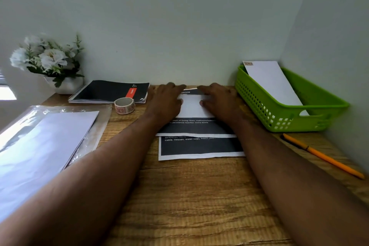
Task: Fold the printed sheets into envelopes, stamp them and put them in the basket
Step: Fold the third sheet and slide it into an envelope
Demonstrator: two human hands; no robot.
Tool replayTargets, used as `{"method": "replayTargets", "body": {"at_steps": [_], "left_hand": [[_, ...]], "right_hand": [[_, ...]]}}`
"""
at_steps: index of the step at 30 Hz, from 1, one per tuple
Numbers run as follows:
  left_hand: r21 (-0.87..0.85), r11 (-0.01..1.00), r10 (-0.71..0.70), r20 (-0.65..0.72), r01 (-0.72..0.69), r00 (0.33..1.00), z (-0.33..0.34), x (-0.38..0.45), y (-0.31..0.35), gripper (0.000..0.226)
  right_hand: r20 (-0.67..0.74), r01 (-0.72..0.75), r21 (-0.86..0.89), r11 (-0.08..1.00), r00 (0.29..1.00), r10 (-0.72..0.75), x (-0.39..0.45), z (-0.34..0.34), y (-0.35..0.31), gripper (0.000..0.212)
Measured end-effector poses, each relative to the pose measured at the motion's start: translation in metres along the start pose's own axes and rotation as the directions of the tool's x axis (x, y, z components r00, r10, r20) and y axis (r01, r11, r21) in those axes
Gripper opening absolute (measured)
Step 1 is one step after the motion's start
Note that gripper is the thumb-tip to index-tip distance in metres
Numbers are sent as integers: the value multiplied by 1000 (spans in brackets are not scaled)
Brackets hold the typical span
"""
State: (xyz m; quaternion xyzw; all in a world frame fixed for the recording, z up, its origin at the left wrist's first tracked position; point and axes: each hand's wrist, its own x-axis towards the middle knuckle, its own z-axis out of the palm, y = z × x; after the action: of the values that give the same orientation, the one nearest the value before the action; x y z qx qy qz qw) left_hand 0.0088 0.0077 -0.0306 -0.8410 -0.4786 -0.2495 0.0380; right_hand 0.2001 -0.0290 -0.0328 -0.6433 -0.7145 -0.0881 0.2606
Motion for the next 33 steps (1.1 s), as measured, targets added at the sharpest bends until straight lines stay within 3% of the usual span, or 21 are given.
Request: {"method": "replayTargets", "body": {"at_steps": [3, 6, 10, 13, 19, 21, 25, 28, 33], "left_hand": [[-16, 994, 95, -288, -104, 953, -2, 0, 4, 35], [17, 987, 156, -358, -161, 921, -1, -1, 5, 28], [-8, 988, 153, -199, -157, 968, 1, -1, 4, 28], [-73, 989, 127, -64, -132, 990, 0, -2, 7, 29], [-156, 988, 18, 75, -6, 997, -1, -6, 15, 26], [-159, 987, -12, 114, 30, 993, 0, -6, 16, 26], [-194, 978, -38, 201, 78, 979, 5, -6, 16, 20], [-261, 960, -33, 242, 98, 970, 10, -6, 13, 17], [-66, 996, -34, 343, 60, 939, 16, -1, 11, 45]], "right_hand": [[-265, 78, -18, 997, 961, -79, 2, -1, -3, 25], [-356, 105, 6, 994, 930, -96, 1, -2, -4, 20], [-208, 88, 48, 995, 975, -76, 0, 0, -2, 19], [-95, 96, 186, 978, 992, -80, -2, -1, -1, 19], [172, -41, 201, 979, 985, 6, -6, 0, -6, 16], [196, -76, 263, 962, 980, 24, -5, 0, -7, 25], [189, -62, 326, 943, 982, -1, -4, 3, -1, 8], [203, -52, 338, 940, 979, -19, -3, 4, -1, 14], [283, 17, 146, 989, 957, -58, 1, 8, -5, 33]]}}
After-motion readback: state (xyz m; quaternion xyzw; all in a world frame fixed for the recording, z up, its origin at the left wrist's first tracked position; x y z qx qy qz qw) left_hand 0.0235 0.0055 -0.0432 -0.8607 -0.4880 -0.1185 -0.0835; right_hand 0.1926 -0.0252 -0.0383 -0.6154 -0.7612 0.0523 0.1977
